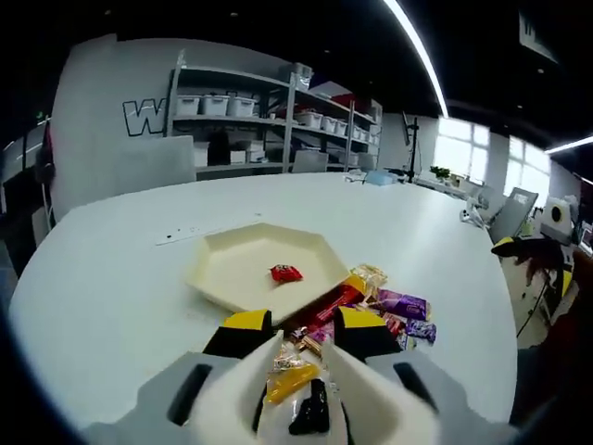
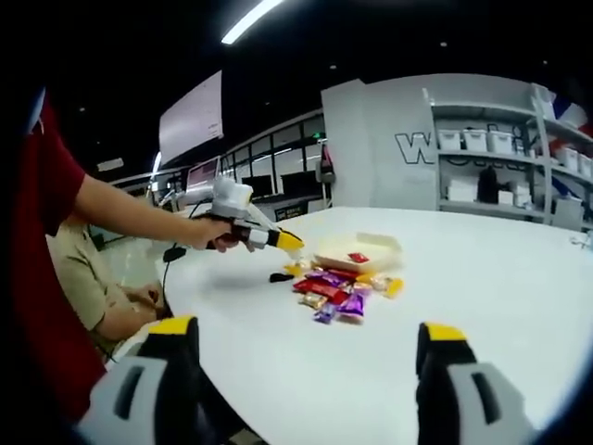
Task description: Place the target food into the container with the food tongs after gripping and lifting it, then release it inside without dropping or visibly crushing the food.
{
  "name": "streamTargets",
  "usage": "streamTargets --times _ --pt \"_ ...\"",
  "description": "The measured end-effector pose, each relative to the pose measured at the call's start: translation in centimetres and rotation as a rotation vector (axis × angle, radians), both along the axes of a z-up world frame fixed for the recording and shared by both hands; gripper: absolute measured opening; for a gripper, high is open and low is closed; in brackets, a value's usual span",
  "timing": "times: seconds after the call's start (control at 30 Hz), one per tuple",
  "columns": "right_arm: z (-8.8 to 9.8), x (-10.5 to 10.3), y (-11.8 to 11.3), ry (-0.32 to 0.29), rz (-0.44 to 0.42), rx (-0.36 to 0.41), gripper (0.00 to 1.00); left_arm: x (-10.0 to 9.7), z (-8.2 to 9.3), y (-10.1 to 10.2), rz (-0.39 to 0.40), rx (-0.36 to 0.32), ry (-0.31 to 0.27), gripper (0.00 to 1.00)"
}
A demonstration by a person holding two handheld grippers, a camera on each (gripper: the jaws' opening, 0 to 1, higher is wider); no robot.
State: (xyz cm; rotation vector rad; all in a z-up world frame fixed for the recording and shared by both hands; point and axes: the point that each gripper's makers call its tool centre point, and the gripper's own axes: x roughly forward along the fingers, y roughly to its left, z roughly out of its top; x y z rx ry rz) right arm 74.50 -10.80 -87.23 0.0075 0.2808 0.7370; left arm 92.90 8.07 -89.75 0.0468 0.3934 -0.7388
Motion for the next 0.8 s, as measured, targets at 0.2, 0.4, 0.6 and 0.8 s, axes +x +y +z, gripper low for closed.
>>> streamTargets --times 0.2,0.4,0.6,0.8 --pt "0.0 0.1 0.1 -0.006 -0.002 -0.008 0.98 -0.5 -0.2 0.1 -0.001 0.005 0.004 0.25" --pt "0.1 -0.1 0.1 -0.007 -0.003 -0.004 0.99 -1.3 -0.7 0.5 -0.001 0.003 0.017 0.25" --pt "0.0 0.0 0.0 -0.014 -0.014 -0.002 0.99 -2.1 -1.4 1.0 0.009 0.004 0.034 0.25" --pt "-0.1 0.0 0.2 -0.01 -0.007 0.0 0.99 -2.6 -2.2 1.4 0.013 0.017 0.025 0.26"
